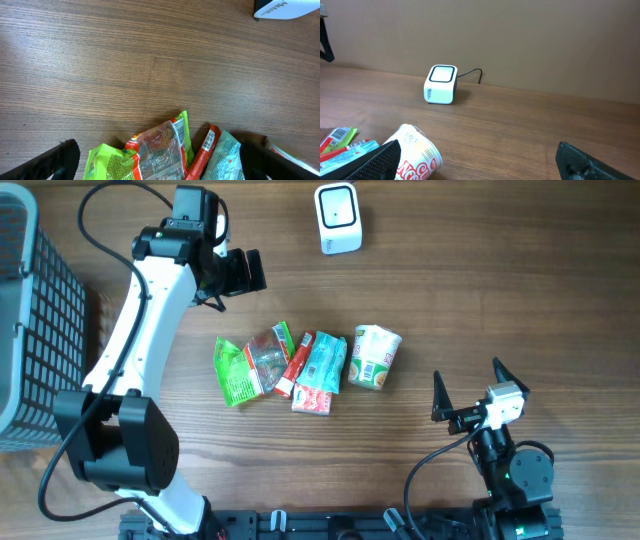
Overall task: Scan the item barcode
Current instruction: 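Reach the right gripper to the noodle cup and grasp it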
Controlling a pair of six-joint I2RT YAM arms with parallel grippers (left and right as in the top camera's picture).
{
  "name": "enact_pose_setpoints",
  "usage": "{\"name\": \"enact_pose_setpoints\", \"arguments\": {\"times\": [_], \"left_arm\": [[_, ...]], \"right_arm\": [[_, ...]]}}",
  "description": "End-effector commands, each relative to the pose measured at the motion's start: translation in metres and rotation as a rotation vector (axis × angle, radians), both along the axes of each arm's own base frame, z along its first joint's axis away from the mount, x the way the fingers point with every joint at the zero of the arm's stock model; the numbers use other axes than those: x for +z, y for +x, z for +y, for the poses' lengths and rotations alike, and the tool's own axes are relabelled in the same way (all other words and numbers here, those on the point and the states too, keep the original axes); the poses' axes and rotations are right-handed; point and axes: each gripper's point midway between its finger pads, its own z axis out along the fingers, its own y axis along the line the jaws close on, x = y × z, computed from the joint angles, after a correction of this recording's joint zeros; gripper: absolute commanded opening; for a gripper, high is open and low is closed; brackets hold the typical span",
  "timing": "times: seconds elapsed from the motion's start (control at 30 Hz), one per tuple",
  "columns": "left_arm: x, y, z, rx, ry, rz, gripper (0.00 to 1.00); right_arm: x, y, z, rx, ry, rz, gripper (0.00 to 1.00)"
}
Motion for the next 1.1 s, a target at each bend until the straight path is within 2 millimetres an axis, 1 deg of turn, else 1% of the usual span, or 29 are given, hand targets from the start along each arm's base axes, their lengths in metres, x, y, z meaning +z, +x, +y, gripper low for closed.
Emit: {"name": "enact_pose_setpoints", "arguments": {"times": [0.0,0.17,0.23,0.27,0.33,0.4,0.43,0.47,0.53,0.6,0.63,0.67,0.7,0.73,0.77,0.83,0.87,0.9,0.97,1.03,1.07], "left_arm": [[0.000,0.001,-0.002,-0.005,-0.010,-0.002,1.00],[0.000,0.001,-0.002,-0.005,-0.010,-0.002,1.00],[0.000,0.001,-0.002,-0.005,-0.010,-0.002,1.00],[0.000,0.001,-0.002,-0.005,-0.010,-0.002,1.00],[0.000,0.001,-0.002,-0.005,-0.010,-0.002,1.00],[0.000,0.001,-0.002,-0.005,-0.010,-0.002,1.00],[0.000,0.001,-0.002,-0.005,-0.010,-0.002,1.00],[0.000,0.001,-0.002,-0.005,-0.010,-0.002,1.00],[0.000,0.001,-0.002,-0.005,-0.010,-0.002,1.00],[0.000,0.001,-0.002,-0.005,-0.010,-0.002,1.00],[0.000,0.001,-0.002,-0.005,-0.010,-0.002,1.00],[0.000,0.001,-0.002,-0.005,-0.010,-0.002,1.00],[0.000,0.001,-0.002,-0.005,-0.010,-0.002,1.00],[0.000,0.001,-0.002,-0.005,-0.010,-0.002,1.00],[0.000,0.001,-0.002,-0.005,-0.010,-0.002,1.00],[0.000,0.001,-0.002,-0.005,-0.010,-0.002,1.00],[0.000,0.001,-0.002,-0.005,-0.010,-0.002,1.00],[0.000,0.001,-0.002,-0.005,-0.010,-0.002,1.00],[0.000,0.001,-0.002,-0.005,-0.010,-0.002,1.00],[0.000,0.001,-0.002,-0.005,-0.010,-0.002,1.00],[0.000,0.001,-0.002,-0.005,-0.010,-0.002,1.00]], "right_arm": [[0.001,0.000,0.000,0.002,0.000,-0.007,1.00],[0.002,-0.002,0.006,0.035,0.003,-0.009,1.00],[0.012,-0.003,0.009,0.056,0.004,-0.049,1.00],[0.011,-0.003,0.009,0.054,-0.003,-0.050,1.00],[0.009,-0.003,0.012,0.073,0.037,-0.030,1.00],[0.002,-0.003,0.012,0.071,0.106,0.021,1.00],[0.004,-0.004,0.012,0.070,0.137,0.041,1.00],[0.011,-0.006,0.011,0.067,0.146,0.056,1.00],[0.041,-0.011,0.000,0.005,0.145,0.070,1.00],[0.077,-0.016,-0.002,-0.004,0.108,0.127,1.00],[0.091,-0.015,-0.002,-0.003,0.088,0.160,0.98],[0.109,-0.013,-0.001,-0.004,0.070,0.225,1.00],[0.132,-0.006,0.002,0.006,0.059,0.291,1.00],[0.150,0.002,0.009,0.037,0.040,0.354,1.00],[0.163,0.014,0.021,0.101,-0.009,0.451,1.00],[0.163,0.030,0.032,0.147,-0.026,0.617,1.00],[0.155,0.042,0.039,0.175,-0.024,0.706,1.00],[0.143,0.053,0.050,0.242,-0.049,0.769,1.00],[0.125,0.063,0.069,0.361,-0.054,0.831,1.00],[0.106,0.073,0.070,0.362,-0.051,0.894,1.00],[0.099,0.078,0.065,0.345,-0.037,0.920,1.00]]}}
